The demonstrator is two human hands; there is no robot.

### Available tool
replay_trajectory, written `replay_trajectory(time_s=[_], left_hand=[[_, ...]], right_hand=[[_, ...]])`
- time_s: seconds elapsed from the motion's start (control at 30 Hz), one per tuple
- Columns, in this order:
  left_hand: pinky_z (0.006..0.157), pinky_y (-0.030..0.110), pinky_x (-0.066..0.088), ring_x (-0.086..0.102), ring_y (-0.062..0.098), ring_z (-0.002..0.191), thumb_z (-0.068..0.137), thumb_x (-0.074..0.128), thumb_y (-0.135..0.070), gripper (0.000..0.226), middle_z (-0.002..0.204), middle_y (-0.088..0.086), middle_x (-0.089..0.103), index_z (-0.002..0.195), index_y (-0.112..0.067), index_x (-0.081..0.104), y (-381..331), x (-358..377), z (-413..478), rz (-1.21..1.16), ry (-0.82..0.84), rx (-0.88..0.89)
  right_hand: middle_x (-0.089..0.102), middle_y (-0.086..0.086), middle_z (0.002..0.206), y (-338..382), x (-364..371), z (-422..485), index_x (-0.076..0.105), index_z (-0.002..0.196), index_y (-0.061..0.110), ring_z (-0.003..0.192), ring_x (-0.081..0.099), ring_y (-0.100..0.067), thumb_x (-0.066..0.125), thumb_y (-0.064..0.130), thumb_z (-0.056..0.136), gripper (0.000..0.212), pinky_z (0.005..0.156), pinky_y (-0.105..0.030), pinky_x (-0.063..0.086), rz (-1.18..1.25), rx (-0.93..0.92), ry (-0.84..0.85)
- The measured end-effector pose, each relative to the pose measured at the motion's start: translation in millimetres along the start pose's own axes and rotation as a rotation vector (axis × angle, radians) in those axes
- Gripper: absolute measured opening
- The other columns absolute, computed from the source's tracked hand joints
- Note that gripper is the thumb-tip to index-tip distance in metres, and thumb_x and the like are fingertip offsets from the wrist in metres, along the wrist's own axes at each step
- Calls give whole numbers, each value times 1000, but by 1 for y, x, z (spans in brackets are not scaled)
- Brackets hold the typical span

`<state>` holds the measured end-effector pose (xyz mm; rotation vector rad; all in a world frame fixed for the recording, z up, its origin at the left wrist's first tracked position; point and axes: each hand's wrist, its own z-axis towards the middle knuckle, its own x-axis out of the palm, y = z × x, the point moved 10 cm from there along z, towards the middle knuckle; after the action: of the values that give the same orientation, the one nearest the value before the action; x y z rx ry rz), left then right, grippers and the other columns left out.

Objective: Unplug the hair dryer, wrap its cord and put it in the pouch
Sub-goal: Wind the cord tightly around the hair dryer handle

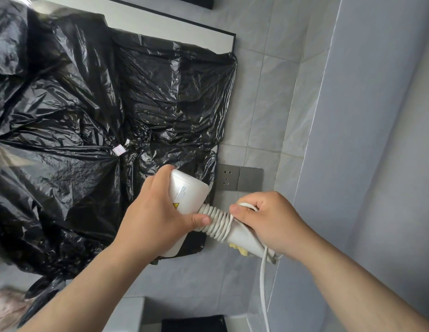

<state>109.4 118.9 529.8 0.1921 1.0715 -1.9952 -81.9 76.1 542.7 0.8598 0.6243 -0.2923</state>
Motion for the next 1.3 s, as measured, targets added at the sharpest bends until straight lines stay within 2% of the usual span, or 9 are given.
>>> replay_trajectory(time_s=[0.1, 0.23, 0.4, 0.5, 0.7, 0.87, 1.0, 1.17, 1.3], left_hand=[[85, 42, 53, 60, 17, 92, 52, 90, -52, 100, 104, -11, 62, 135, -39, 35, 5, -2, 1, -95, 17, -3], [84, 42, 54, 63, 12, 92, 54, 91, -50, 92, 99, -19, 63, 128, -48, 36, 6, -4, 4, -183, 29, 44], [78, 15, 45, 57, -12, 97, 51, 82, -58, 87, 101, -35, 60, 128, -51, 43, 2, -10, 7, -256, 35, 136], [72, 5, 44, 60, -7, 93, 49, 81, -58, 69, 101, -29, 63, 111, -58, 50, -4, -12, 8, -330, 63, 181], [71, 21, 54, 65, 3, 81, 51, 80, -55, 56, 96, -14, 71, 103, -46, 62, -1, -24, 13, -476, -15, 163], [65, 30, 60, 67, 7, 74, 54, 81, -46, 54, 91, -4, 73, 104, -33, 67, 2, -18, 14, -572, -11, 85], [61, 36, 60, 66, 12, 70, 64, 82, -34, 40, 87, 4, 73, 100, -26, 68, 12, -8, 12, -624, -14, 3], [63, 48, 59, 65, 18, 68, 64, 82, -35, 35, 82, 4, 72, 93, -22, 68, 33, 7, 5, -665, -71, -142], [64, 40, 56, 61, 16, 68, 68, 88, -30, 34, 80, 0, 68, 92, -23, 64, 36, 5, 2, -552, -162, -150]], right_hand=[[55, 3, 52, -8, 3, 1, 65, 58, 19, 52, 50, -18, 67, 30, 87, 32, 58, -34, 42, 81, 64, 70], [62, 1, 59, -11, 12, 0, 72, 70, 10, 55, 56, -9, 69, 11, 87, 17, 57, -21, 49, 337, 156, 206], [71, -5, 69, -15, 25, -4, 69, 79, 1, 62, 66, -12, 68, 6, 82, 6, 57, -19, 53, 579, 204, 364], [70, -6, 68, -23, 31, -5, 70, 75, 7, 57, 64, -13, 68, 10, 79, 5, 53, -21, 52, 708, 231, 362], [68, -10, 68, -31, 36, -5, 76, 82, 14, 47, 61, -20, 66, 17, 77, 12, 40, -23, 46, 994, 268, 220], [54, 0, 53, -19, 64, -8, 78, 83, 20, 35, 41, -8, 51, 12, 84, 28, 39, -14, 19, 1381, 220, 214], [35, 2, 54, -27, 70, -6, 66, 85, 19, 36, 24, -4, 36, 5, 93, 34, 38, -17, 13, 1296, 228, 87], [44, 2, 54, -39, 79, -14, 48, 69, 13, 36, 22, -5, 36, 2, 90, 26, 39, -19, 12, 1221, 300, -86], [40, -3, 55, -57, 73, -26, 49, 62, 17, 38, 21, -9, 41, -1, 90, 34, 41, -21, 15, 897, 324, -272]])
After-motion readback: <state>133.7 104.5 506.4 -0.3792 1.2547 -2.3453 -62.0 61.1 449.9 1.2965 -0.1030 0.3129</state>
